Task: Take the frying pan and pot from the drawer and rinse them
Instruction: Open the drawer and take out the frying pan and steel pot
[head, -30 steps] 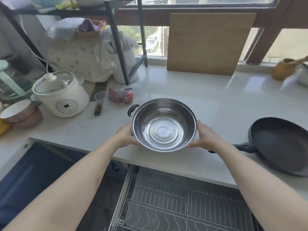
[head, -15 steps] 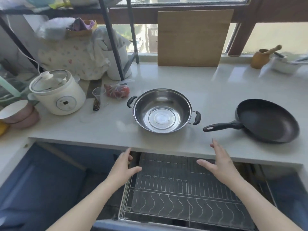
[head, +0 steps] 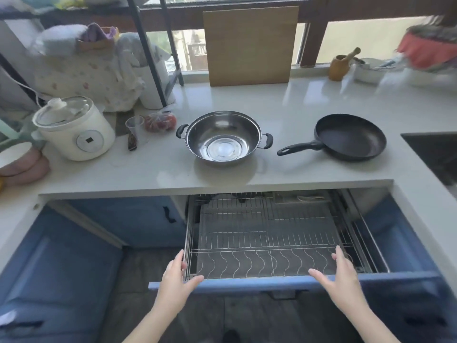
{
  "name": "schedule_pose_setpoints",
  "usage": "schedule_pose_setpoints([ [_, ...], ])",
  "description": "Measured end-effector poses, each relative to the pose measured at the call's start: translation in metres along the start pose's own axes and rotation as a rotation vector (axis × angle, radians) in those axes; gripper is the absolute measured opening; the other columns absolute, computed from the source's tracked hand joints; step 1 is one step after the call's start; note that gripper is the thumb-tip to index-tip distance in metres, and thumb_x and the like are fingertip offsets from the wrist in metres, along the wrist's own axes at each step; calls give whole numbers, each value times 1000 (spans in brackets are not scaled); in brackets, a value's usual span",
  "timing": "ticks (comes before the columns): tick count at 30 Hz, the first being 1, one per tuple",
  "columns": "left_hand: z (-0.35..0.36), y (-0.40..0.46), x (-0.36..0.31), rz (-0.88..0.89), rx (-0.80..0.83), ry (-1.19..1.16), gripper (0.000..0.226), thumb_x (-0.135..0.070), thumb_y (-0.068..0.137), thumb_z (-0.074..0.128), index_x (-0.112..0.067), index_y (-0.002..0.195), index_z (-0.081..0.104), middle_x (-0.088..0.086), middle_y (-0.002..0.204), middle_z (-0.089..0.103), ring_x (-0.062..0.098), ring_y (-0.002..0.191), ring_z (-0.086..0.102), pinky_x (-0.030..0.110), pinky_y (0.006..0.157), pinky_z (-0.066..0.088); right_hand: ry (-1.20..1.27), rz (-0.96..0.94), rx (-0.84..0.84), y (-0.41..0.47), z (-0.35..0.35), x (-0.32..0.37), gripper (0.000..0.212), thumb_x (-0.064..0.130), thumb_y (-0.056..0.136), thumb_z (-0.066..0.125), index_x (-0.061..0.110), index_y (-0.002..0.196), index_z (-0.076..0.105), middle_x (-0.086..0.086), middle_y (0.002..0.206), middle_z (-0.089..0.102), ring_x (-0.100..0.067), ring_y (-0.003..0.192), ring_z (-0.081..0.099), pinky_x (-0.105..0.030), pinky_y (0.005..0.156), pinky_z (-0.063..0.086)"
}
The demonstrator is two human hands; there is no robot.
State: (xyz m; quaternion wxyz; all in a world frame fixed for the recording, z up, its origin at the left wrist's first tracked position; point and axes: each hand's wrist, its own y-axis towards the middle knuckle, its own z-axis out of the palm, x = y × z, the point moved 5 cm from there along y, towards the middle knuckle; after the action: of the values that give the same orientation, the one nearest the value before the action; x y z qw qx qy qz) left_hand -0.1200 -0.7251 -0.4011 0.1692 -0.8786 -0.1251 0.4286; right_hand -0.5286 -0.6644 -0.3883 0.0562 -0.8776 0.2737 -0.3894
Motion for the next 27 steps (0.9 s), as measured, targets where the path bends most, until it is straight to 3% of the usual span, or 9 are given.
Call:
schedule_pose_setpoints([
  [3, 7, -20, 9, -14, -38, 13, 89, -28, 82, 78, -21, 153, 25, -9, 108, 47, 10, 103, 50, 27, 85, 43, -29, 16, -42, -16, -7, -21, 100, 34, 79, 79, 11, 154, 17, -9, 146, 41, -26, 135, 35, -41, 105, 34],
  [7, 18, -47, 23, -83, -194, 105, 92, -36, 80, 78, -16, 153, 25, -5, 108, 49, 19, 111, 48, 40, 88, 46, -98, 104, -133, -28, -18, -57, 98, 40, 76, 79, 6, 150, 25, -17, 142, 43, -33, 131, 35, -48, 104, 36],
  [10, 33, -63, 35, -219, -310, 126, 101, -39, 75, 81, -10, 152, 22, 10, 127, 49, 29, 125, 42, 51, 95, 44, -150, 190, -160, -30, -24, -83, 103, 46, 74, 78, 1, 148, 24, -24, 139, 44, -37, 130, 35, -51, 101, 37],
  [12, 46, -67, 40, -321, -341, 106, 113, -43, 73, 82, -6, 154, 13, 19, 145, 37, 35, 137, 30, 55, 105, 36, -145, 246, -160, -27, -26, -95, 107, 48, 74, 78, -1, 150, 20, -26, 144, 38, -40, 133, 32, -54, 101, 36],
  [17, 77, -50, 33, -387, -369, 37, 124, -49, 73, 80, -4, 155, -1, 15, 162, 9, 35, 148, 12, 54, 116, 23, -75, 270, -147, -4, -26, -110, 110, 49, 79, 74, 4, 154, 8, -18, 157, 18, -37, 142, 21, -56, 105, 33],
  [27, 93, -21, 17, -412, -419, -9, 126, -51, 76, 77, -2, 154, -9, 17, 163, 3, 31, 150, 5, 48, 119, 18, 55, 259, -226, 29, -4, -103, 120, 41, 77, 79, -1, 152, -5, -22, 158, 8, -39, 143, 16, -52, 111, 28],
])
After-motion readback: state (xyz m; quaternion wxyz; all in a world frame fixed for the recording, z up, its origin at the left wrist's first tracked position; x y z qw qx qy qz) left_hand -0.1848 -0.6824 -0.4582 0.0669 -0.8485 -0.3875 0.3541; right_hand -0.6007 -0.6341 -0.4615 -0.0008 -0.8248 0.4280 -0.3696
